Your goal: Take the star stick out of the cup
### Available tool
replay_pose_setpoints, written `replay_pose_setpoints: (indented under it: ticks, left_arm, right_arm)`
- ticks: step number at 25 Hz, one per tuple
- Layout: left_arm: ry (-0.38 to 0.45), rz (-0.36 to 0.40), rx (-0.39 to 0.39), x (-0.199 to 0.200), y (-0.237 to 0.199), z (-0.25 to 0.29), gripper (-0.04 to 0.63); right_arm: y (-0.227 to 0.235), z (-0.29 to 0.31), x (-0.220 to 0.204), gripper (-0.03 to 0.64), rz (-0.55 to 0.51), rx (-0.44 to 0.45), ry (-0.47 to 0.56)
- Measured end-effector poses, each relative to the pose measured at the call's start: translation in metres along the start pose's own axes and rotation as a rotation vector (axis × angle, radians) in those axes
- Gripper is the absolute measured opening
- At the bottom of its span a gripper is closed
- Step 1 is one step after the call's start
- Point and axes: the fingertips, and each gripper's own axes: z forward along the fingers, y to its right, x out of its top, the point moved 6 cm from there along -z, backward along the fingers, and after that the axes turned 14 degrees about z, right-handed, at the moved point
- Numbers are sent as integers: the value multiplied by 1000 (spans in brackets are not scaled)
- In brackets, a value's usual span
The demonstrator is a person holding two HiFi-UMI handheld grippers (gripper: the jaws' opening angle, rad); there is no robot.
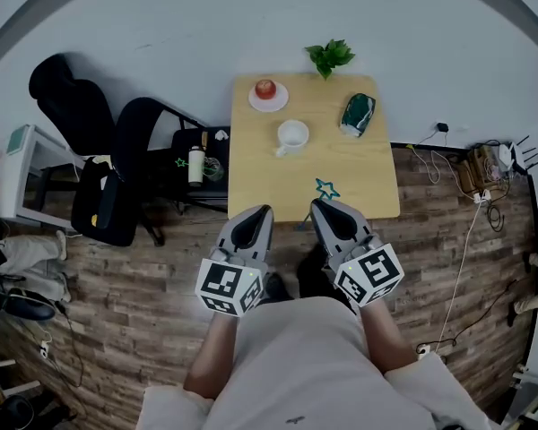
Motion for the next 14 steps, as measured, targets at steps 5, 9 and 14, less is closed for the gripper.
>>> replay_pose_setpoints:
  ticks: [5,9,14]
  left_arm:
    - [2,1,-1,0,1,-1,9]
    - [-1,5,1,0,1,0,9]
    - [-8,32,6,0,1,0,9]
  right_arm:
    - [-2,-1,0,6,-10,4,-1]
    - [-3,-1,0,6,-3,8,3]
    - [-4,1,1,6,-9,10,1]
